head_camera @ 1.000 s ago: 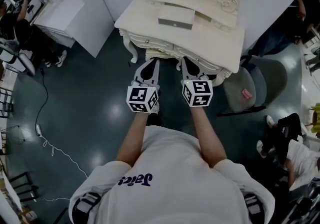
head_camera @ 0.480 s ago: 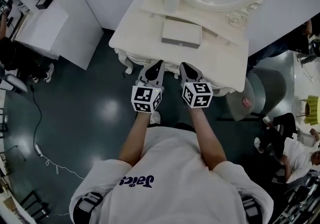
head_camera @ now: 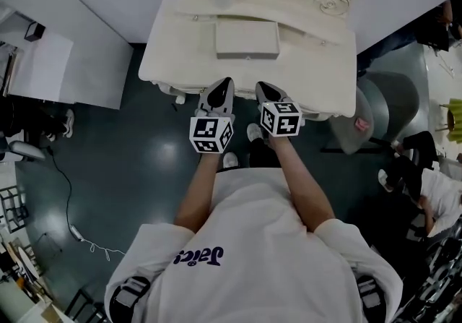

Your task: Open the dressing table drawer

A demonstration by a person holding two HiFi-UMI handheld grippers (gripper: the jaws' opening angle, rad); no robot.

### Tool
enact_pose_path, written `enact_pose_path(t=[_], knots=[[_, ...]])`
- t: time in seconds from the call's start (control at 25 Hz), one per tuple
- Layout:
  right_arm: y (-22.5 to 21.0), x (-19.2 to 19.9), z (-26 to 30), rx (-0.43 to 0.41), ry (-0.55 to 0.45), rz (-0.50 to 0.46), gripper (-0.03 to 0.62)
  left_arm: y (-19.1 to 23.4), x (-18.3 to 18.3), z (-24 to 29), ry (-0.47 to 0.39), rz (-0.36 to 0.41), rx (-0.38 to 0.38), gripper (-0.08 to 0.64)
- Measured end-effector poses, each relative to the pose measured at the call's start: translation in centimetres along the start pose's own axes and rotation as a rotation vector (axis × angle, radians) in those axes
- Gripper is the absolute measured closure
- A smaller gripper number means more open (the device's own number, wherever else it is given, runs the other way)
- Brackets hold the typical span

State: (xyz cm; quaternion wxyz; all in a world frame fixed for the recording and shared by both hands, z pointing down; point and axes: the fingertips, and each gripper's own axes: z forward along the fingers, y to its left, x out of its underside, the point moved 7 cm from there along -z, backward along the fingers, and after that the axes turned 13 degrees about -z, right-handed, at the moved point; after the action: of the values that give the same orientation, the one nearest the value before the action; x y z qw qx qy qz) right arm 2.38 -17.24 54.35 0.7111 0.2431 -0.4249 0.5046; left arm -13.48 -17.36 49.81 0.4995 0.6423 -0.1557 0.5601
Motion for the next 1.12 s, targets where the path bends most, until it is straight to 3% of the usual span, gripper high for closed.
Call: enact_pose_path(t=[0.24,0.6,0.72,0.96,1.12], knots=[[-4.7,0.9,5.2,-0.016,0.035,0.108,0.583,1.9,1.2,4.4,0.003,-0.053,-0.074,0.545],[-6.7,3.0,11.2,-0.088,0.106,0.186,0.579,3.5,0.9,7.0,0.023,-0.033,-0.077,0.545],[-6.9,4.0,13.0,-0.124,0.14,0.22,0.484,4.2,1.0,7.7,0.03,-0.041,-0.098,0.545],[-7.1,5.1,15.9,-0.147,0.167,0.26,0.474,5.1,1.6,7.9,0.052,-0.06,-0.12,0.545],[-7.3,5.5,17.4,-0.147,0.187,0.286,0.463,4.9,1.6,8.1,0.042,-0.094,-0.066,0.545]])
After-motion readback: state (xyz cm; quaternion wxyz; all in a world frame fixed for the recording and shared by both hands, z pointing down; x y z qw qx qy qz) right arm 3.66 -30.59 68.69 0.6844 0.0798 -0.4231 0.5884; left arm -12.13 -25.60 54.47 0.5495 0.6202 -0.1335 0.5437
